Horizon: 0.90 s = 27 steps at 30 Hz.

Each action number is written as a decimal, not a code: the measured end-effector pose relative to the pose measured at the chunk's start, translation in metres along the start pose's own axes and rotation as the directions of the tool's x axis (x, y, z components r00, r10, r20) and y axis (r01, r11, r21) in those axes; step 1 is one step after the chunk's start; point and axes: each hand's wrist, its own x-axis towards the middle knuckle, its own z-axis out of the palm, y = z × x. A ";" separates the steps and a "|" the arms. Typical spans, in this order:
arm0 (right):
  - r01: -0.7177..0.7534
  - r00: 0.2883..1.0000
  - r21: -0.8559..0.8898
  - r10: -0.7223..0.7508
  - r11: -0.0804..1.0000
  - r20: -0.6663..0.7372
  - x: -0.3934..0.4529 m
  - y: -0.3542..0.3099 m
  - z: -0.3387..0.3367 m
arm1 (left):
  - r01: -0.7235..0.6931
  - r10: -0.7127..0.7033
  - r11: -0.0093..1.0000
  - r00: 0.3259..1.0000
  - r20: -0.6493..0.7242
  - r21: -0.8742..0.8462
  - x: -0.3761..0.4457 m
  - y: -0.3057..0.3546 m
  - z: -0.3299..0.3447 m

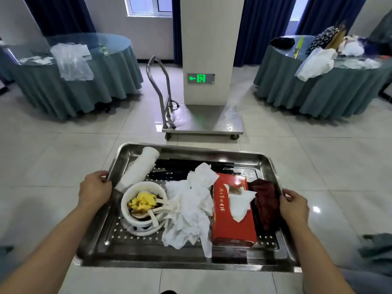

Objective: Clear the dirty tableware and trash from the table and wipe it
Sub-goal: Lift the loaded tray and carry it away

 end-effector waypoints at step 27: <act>-0.028 0.999 -0.036 0.026 0.999 -0.034 0.588 -0.315 0.268 | -0.040 0.039 0.999 0.993 0.112 0.003 0.550 0.391 0.318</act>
